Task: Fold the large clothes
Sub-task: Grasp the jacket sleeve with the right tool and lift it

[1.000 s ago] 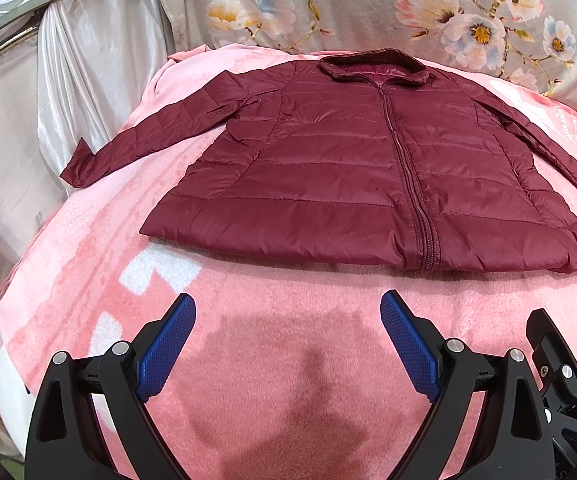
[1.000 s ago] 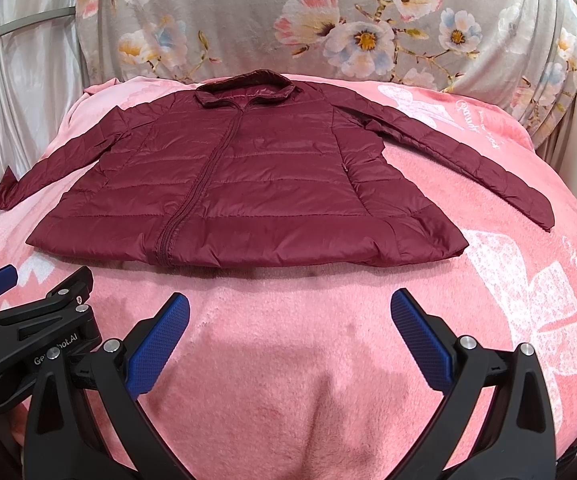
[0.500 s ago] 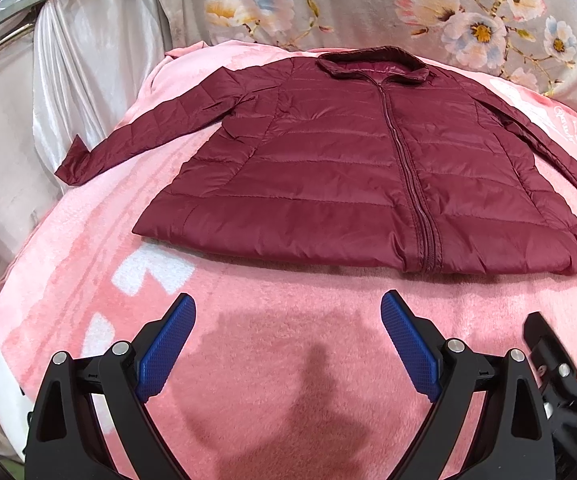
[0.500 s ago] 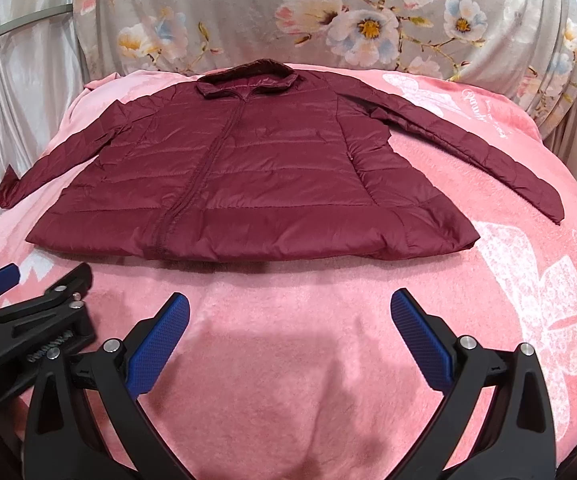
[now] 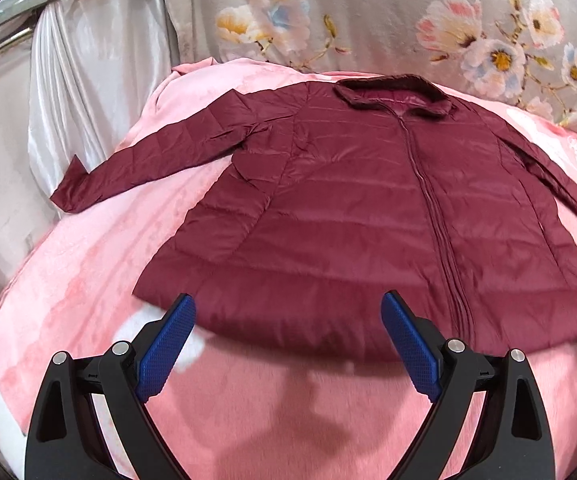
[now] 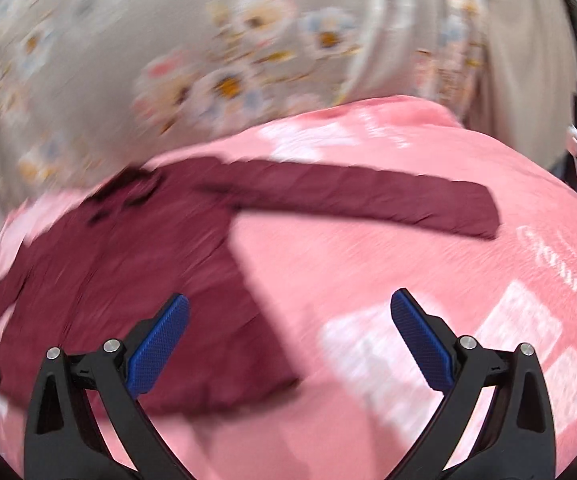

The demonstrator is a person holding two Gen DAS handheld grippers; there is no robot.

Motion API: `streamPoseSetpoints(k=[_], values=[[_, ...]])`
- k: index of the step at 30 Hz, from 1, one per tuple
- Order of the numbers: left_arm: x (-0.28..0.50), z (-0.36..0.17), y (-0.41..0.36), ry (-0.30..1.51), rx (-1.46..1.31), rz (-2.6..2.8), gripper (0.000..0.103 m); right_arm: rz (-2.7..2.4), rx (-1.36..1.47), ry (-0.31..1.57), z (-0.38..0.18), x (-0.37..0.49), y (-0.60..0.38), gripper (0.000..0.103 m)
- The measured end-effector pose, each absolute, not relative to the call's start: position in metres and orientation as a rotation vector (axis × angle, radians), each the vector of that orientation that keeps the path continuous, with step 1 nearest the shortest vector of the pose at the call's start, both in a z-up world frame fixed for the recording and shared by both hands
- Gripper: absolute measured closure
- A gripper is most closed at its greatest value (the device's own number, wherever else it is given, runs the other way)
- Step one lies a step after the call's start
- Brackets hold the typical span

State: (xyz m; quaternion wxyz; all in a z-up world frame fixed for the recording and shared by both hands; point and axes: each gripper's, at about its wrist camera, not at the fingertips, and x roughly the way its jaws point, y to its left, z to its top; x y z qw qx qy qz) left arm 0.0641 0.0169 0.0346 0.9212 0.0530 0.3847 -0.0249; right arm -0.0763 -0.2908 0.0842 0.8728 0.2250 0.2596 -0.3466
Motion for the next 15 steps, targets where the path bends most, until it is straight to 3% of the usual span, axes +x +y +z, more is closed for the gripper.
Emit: streamPoseSetpoints(k=[12, 15], values=[[0.123, 0.027, 0.054, 0.831, 0.024, 0.100, 0.011, -0.919, 0.901, 0.456, 0.034, -0.107, -0.465, 0.005], [0.134, 0.024, 0.069, 0.847, 0.000, 0.143, 0.011, -0.920, 1.002, 0.452, 0.018, -0.116, -0.485, 0.015]])
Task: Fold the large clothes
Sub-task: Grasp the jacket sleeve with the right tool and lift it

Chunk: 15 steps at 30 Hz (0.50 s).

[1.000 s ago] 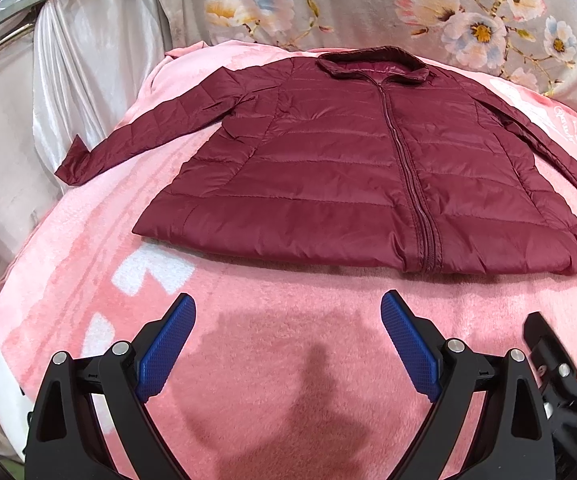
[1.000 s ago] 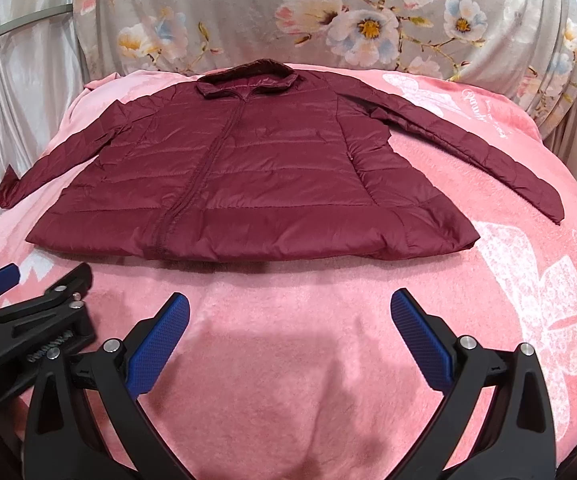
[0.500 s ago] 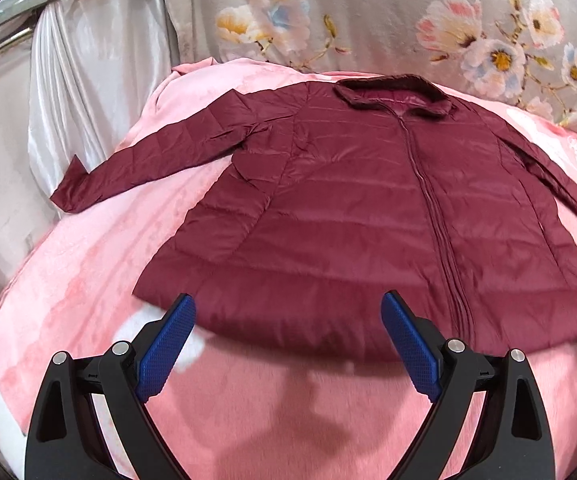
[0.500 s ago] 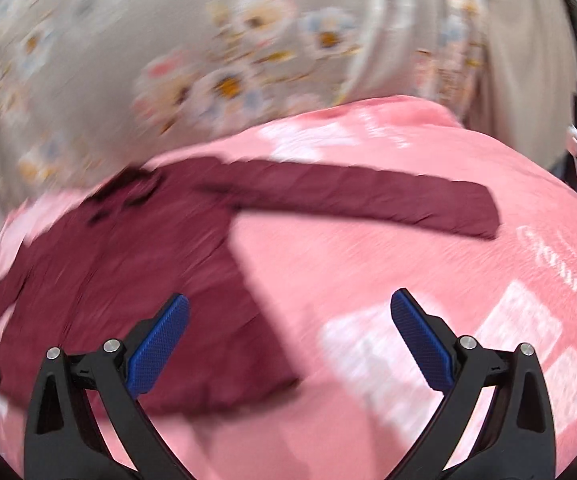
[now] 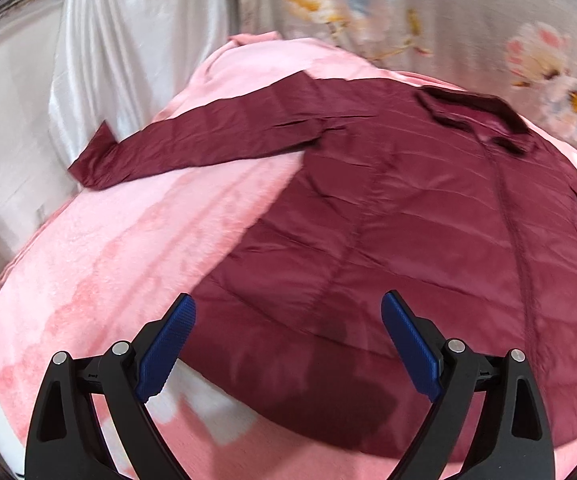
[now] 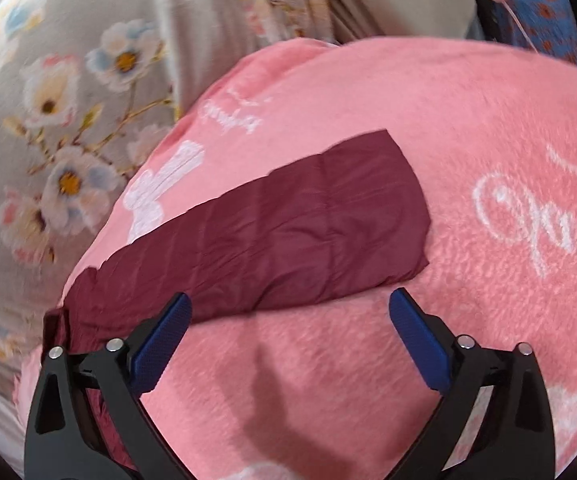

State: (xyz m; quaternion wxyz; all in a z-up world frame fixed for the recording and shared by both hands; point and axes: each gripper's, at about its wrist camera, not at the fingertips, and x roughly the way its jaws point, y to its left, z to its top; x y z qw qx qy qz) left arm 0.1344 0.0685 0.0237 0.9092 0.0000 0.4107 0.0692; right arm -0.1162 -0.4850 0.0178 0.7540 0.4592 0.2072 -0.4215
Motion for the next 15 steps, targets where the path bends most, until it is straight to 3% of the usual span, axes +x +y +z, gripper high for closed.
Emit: streamPoseSetpoints(k=[1, 3, 6, 7, 8, 15], values=[[0.138, 0.023, 0.073, 0.851, -0.005, 0.159, 0.011, -0.928, 1.030, 0.447, 0.014, -0.118, -0.491, 0.025], [0.142, 0.021, 0.077, 0.855, -0.013, 0.176, 0.011, -0.940, 1.036, 0.430, 0.013, -0.119, -0.499, 0.033], [0.146, 0.019, 0.081, 0.862, -0.017, 0.181, 0.011, -0.948, 1.059, 0.423, 0.012, -0.112, -0.515, 0.067], [0.147, 0.019, 0.081, 0.864, -0.015, 0.181, 0.011, -0.945, 1.067, 0.420, 0.012, -0.108, -0.519, 0.084], [0.149, 0.019, 0.082, 0.866, -0.013, 0.178, 0.011, -0.943, 1.065, 0.411, 0.015, -0.102, -0.524, 0.092], [0.157, 0.014, 0.088, 0.894, 0.005, 0.211, 0.011, -0.719, 0.691, 0.356, 0.119, 0.014, -0.461, 0.097]])
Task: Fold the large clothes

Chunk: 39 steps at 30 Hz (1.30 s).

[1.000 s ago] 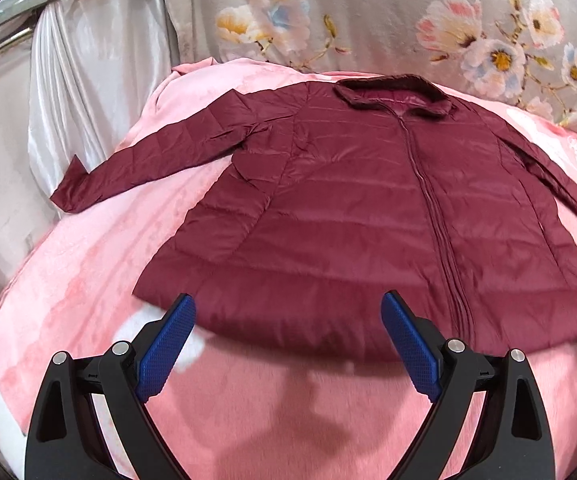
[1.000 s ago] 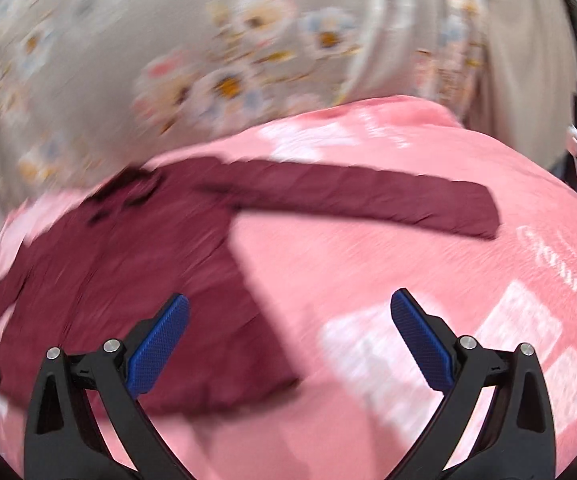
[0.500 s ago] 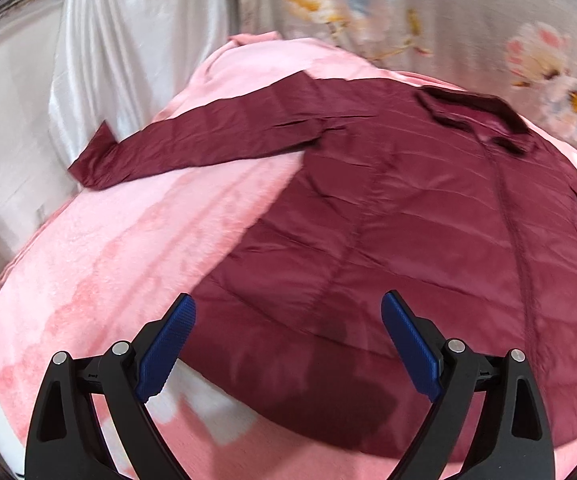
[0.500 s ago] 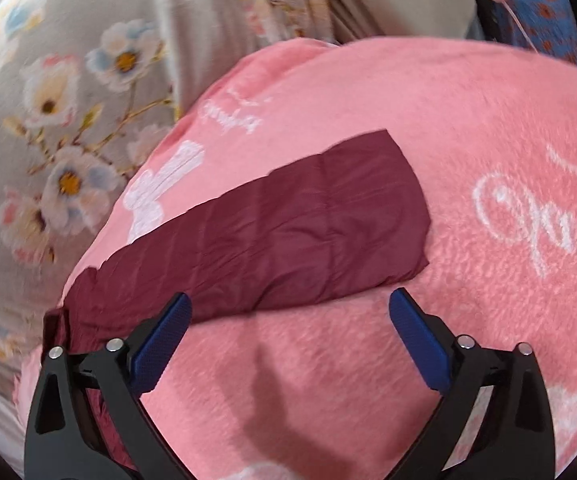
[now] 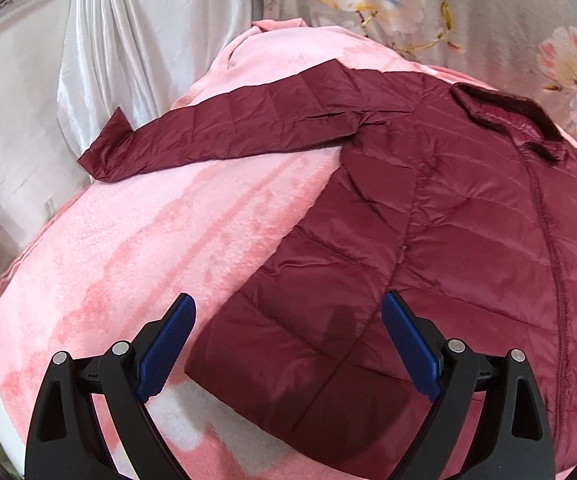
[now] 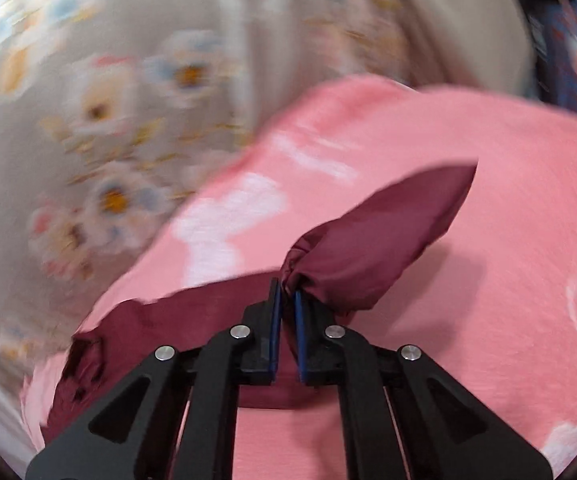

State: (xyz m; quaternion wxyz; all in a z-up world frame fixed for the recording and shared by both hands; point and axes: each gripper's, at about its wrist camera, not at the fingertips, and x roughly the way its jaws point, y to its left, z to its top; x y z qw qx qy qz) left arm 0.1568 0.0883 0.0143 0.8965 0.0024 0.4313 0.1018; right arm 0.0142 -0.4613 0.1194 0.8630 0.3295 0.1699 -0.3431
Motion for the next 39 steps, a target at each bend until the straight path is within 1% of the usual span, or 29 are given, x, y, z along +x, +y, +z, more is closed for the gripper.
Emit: streamPoseSetpoints(k=[3, 6, 10, 12, 13, 14, 15, 17, 19, 22, 25, 30, 35, 39], values=[[0.160, 0.011, 0.095, 0.904, 0.010, 0.246, 0.011, -0.496, 0.528, 0.377, 0.157, 0.089, -0.393, 0.097], [0.161, 0.007, 0.106, 0.913, 0.006, 0.280, 0.011, -0.276, 0.408, 0.428, 0.171, 0.159, -0.313, 0.097], [0.164, 0.001, 0.122, 0.929, -0.005, 0.301, 0.011, -0.045, 0.299, 0.530, 0.156, 0.232, -0.218, 0.097], [0.166, -0.002, 0.131, 0.939, -0.009, 0.307, 0.011, 0.059, 0.252, 0.591, 0.142, 0.255, -0.175, 0.093], [0.166, -0.003, 0.133, 0.942, -0.011, 0.306, 0.011, 0.103, 0.226, 0.619, 0.134, 0.264, -0.154, 0.088], [0.168, -0.004, 0.137, 0.948, -0.020, 0.299, 0.011, 0.129, 0.208, 0.630, 0.130, 0.265, -0.139, 0.077], [0.169, -0.003, 0.140, 0.953, -0.037, 0.283, 0.011, 0.157, 0.187, 0.627, 0.128, 0.263, -0.125, 0.071], [0.172, -0.001, 0.144, 0.962, -0.072, 0.243, 0.011, 0.180, 0.159, 0.587, 0.134, 0.252, -0.112, 0.053], [0.179, 0.003, 0.146, 0.971, -0.121, 0.170, 0.011, 0.166, 0.165, 0.553, 0.142, 0.238, -0.118, 0.048], [0.192, 0.014, 0.142, 0.975, -0.219, 0.047, 0.011, 0.093, 0.261, 0.570, 0.147, 0.225, -0.162, 0.048], [0.212, 0.028, 0.125, 0.961, -0.300, -0.052, 0.011, -0.015, 0.315, 0.607, 0.135, 0.213, -0.203, 0.048], [0.253, 0.032, 0.086, 0.988, -0.380, -0.166, 0.011, -0.180, 0.529, 0.668, 0.095, 0.184, -0.297, 0.048], [0.298, 0.009, 0.052, 1.073, -0.407, -0.188, 0.011, -0.245, 0.821, 0.693, 0.047, 0.167, -0.375, 0.046], [0.323, -0.011, 0.045, 1.125, -0.520, -0.187, 0.012, -0.240, 1.023, 0.685, 0.015, 0.170, -0.407, 0.046]])
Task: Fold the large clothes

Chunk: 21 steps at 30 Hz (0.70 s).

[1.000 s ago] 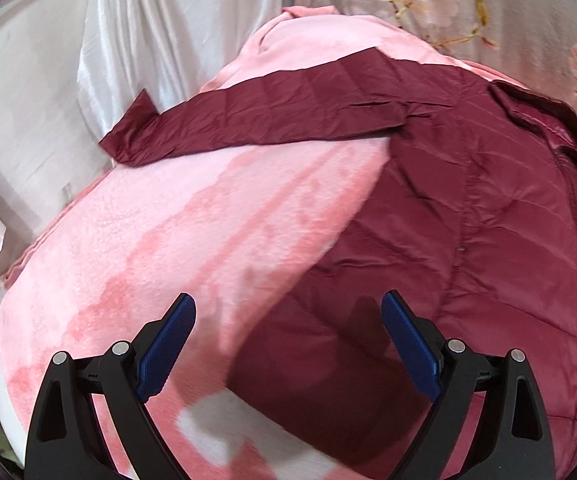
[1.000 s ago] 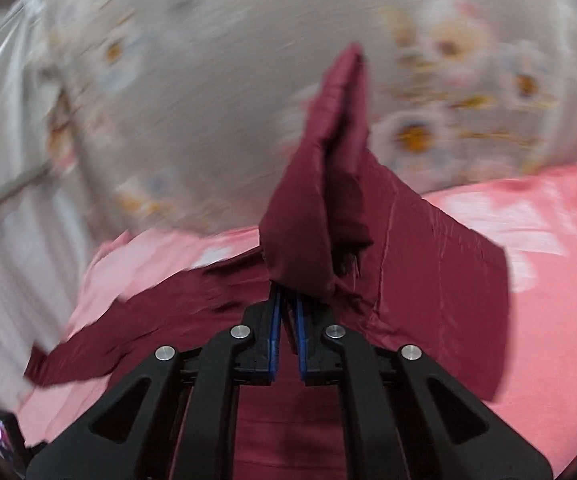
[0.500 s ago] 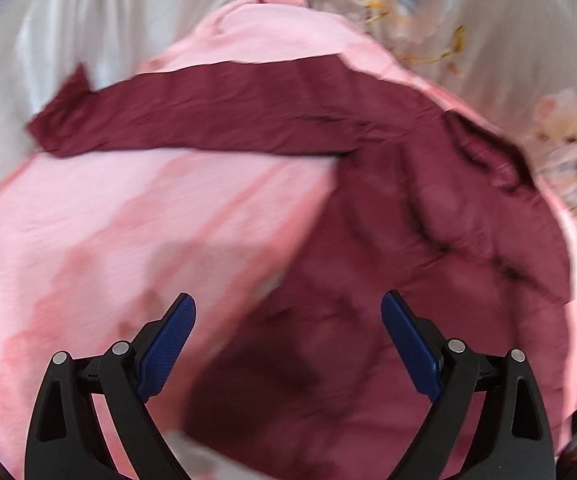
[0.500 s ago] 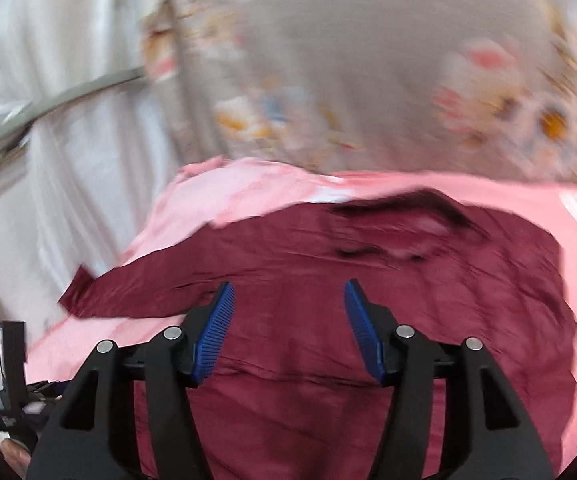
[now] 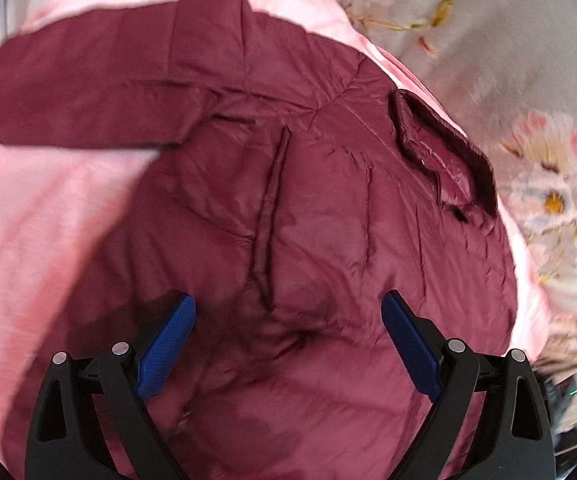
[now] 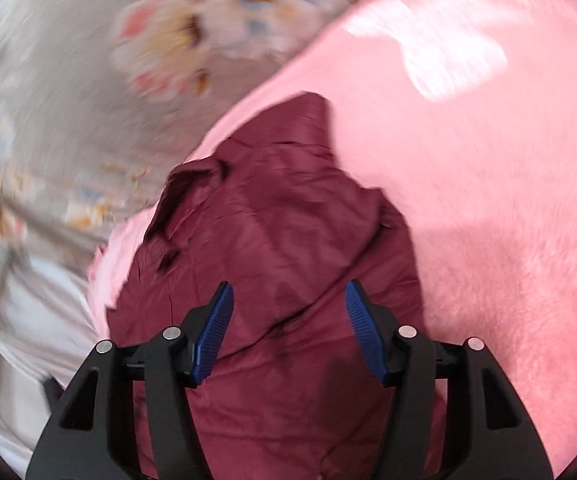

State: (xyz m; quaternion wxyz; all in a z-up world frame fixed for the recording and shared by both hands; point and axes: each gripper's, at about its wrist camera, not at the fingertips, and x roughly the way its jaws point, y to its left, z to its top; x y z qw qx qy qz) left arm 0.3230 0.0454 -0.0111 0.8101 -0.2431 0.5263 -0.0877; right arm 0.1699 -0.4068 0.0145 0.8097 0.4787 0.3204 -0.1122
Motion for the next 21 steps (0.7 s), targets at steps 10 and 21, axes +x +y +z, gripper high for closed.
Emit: streamPoseSetpoints(k=[10, 21], values=[[0.349, -0.012, 0.022, 1.132, -0.367, -0.166, 0.101, -0.288, 1.173, 0.630, -0.012, 0.202, -0.441, 0.078], [0.349, -0.015, -0.012, 1.026, -0.100, -0.147, 0.102, -0.528, 0.601, 0.655, 0.030, 0.193, -0.411, 0.103]])
